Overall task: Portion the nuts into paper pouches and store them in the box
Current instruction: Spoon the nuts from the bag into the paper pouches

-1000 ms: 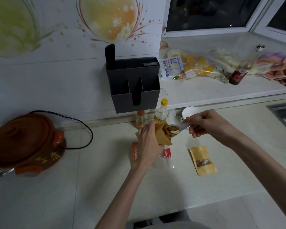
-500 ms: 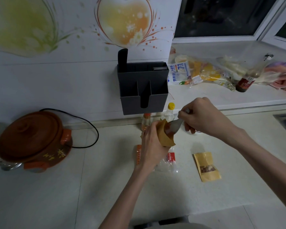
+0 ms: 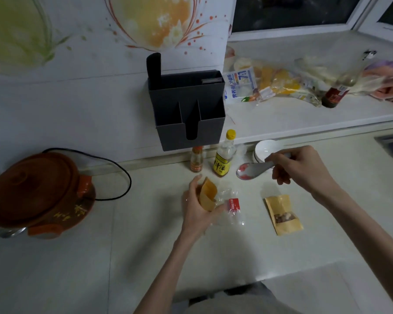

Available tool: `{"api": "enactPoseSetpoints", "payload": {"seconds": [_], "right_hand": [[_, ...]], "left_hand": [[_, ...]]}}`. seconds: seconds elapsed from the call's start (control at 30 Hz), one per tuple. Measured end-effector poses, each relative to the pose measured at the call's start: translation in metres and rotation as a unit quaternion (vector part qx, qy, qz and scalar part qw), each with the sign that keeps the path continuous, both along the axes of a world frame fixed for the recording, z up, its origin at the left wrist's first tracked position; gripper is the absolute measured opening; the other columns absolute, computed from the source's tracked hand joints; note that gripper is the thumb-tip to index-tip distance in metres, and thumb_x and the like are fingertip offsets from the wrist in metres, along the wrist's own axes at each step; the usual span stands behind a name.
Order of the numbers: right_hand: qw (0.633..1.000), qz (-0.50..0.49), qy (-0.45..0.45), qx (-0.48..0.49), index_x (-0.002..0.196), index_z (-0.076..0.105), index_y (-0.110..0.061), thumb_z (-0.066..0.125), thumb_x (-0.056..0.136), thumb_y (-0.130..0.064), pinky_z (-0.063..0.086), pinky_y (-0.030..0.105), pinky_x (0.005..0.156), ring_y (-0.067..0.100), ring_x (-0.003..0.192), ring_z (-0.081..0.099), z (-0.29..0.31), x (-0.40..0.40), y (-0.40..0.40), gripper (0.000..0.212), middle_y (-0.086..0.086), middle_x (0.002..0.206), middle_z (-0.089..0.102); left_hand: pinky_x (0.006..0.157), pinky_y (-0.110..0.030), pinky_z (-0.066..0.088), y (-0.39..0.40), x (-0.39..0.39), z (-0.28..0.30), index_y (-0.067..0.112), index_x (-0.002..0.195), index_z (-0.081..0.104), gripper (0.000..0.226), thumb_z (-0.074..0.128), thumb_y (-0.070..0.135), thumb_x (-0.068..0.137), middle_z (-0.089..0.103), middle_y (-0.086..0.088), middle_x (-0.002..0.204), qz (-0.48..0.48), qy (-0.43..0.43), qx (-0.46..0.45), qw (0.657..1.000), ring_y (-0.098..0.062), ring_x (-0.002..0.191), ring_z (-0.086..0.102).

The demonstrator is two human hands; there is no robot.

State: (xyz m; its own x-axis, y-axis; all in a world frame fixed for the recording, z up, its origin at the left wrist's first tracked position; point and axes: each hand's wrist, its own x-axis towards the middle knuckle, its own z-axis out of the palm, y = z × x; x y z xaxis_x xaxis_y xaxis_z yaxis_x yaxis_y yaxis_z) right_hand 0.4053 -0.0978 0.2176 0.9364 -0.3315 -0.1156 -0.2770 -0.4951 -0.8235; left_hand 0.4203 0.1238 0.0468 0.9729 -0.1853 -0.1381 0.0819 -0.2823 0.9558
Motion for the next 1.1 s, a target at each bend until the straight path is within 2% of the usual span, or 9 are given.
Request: {"api": "enactPoseSetpoints", "payload": {"seconds": [0.13, 0.23, 0.33, 0.5, 0.57, 0.7, 0.8, 0.97, 1.1], "right_hand": [[0.999, -0.035, 0.005, 0.021, 0.069, 0.072, -0.004, 0.055, 0.084, -0.008, 0.039, 0.015, 0.039, 0.013, 0.034, 0.048, -0.018, -0.009, -0.021, 0.023, 0.009, 0.049, 0.064], [0.999, -0.04, 0.032, -0.003, 0.071, 0.072, -0.001, 0.055, 0.086, -0.007, 0.04, 0.017, 0.04, 0.015, 0.036, 0.049, -0.041, -0.016, -0.032, 0.024, 0.011, 0.05, 0.065], [0.998, -0.042, 0.051, -0.01, 0.07, 0.072, -0.007, 0.056, 0.087, -0.012, 0.041, 0.016, 0.041, 0.015, 0.036, 0.051, -0.064, -0.022, -0.048, 0.024, 0.007, 0.048, 0.064], [0.993, -0.018, 0.104, -0.056, 0.069, 0.07, -0.008, 0.053, 0.089, -0.013, 0.045, 0.023, 0.044, 0.012, 0.036, 0.052, -0.122, -0.016, -0.069, 0.027, 0.009, 0.049, 0.063], [0.987, 0.009, 0.148, -0.059, 0.067, 0.067, -0.001, 0.051, 0.091, -0.01, 0.043, 0.023, 0.043, 0.009, 0.035, 0.051, -0.154, -0.012, -0.073, 0.03, 0.006, 0.048, 0.061], [0.977, 0.067, 0.197, -0.047, 0.069, 0.064, 0.005, 0.048, 0.09, -0.006, 0.046, 0.024, 0.048, 0.017, 0.044, 0.061, -0.211, -0.002, -0.074, 0.029, 0.012, 0.055, 0.065], [0.972, 0.093, 0.197, -0.088, 0.076, 0.066, 0.003, 0.047, 0.089, -0.008, 0.053, 0.039, 0.065, 0.032, 0.062, 0.066, -0.234, 0.009, -0.073, 0.026, 0.019, 0.066, 0.068], [0.971, 0.119, 0.177, -0.111, 0.073, 0.066, -0.003, 0.044, 0.092, -0.012, 0.053, 0.044, 0.071, 0.037, 0.071, 0.065, -0.25, 0.03, -0.07, 0.03, 0.017, 0.071, 0.07], [0.977, 0.126, 0.168, -0.047, 0.078, 0.069, 0.001, 0.047, 0.093, -0.009, 0.055, 0.038, 0.069, 0.027, 0.06, 0.066, -0.258, 0.043, -0.067, 0.029, 0.015, 0.065, 0.069]], "left_hand": [[0.095, -0.017, 0.048, -0.012, 0.012, 0.006, 0.05, 0.136, 0.035, 0.084, 0.081, 0.052, 0.066, 0.044, 0.026, 0.137, -0.04, -0.054, -0.002, 0.998, -0.004, 0.126, 0.047], [0.069, -0.003, 0.048, -0.022, 0.017, -0.008, 0.057, 0.117, 0.044, 0.072, 0.08, 0.017, 0.07, 0.052, 0.03, 0.115, 0.009, 0.0, 0.008, 1.0, 0.008, 0.103, 0.056], [0.065, -0.013, 0.054, -0.028, 0.02, -0.02, 0.059, 0.113, 0.043, 0.072, 0.078, 0.015, 0.067, 0.052, 0.033, 0.107, 0.029, 0.028, 0.005, 0.999, 0.005, 0.096, 0.057], [0.081, -0.046, 0.059, -0.031, 0.024, -0.053, 0.039, 0.122, 0.048, 0.077, 0.076, -0.004, 0.064, 0.056, -0.005, 0.124, 0.071, 0.145, 0.005, 0.987, -0.025, 0.109, 0.062], [0.083, -0.04, 0.058, -0.024, 0.024, -0.071, 0.033, 0.115, 0.054, 0.069, 0.079, -0.003, 0.062, 0.067, 0.001, 0.111, 0.094, 0.169, 0.036, 0.98, -0.024, 0.104, 0.066], [0.055, -0.019, 0.055, -0.009, 0.025, -0.082, 0.028, 0.089, 0.064, 0.054, 0.074, 0.03, 0.036, 0.069, 0.011, 0.081, 0.175, 0.214, 0.076, 0.958, -0.008, 0.07, 0.067], [0.043, -0.007, 0.044, -0.005, 0.026, -0.089, 0.025, 0.1, 0.061, 0.054, 0.08, 0.006, 0.053, 0.067, 0.005, 0.09, 0.192, 0.201, 0.088, 0.956, 0.004, 0.066, 0.06], [0.066, -0.028, 0.055, -0.008, 0.034, -0.098, 0.019, 0.108, 0.059, 0.046, 0.072, -0.003, 0.069, 0.068, -0.003, 0.099, 0.209, 0.199, 0.128, 0.949, -0.016, 0.079, 0.065], [0.052, -0.018, 0.049, -0.022, 0.043, -0.104, 0.023, 0.086, 0.069, 0.034, 0.077, -0.001, 0.063, 0.074, 0.01, 0.077, 0.206, 0.226, 0.091, 0.948, -0.001, 0.063, 0.066]]}}
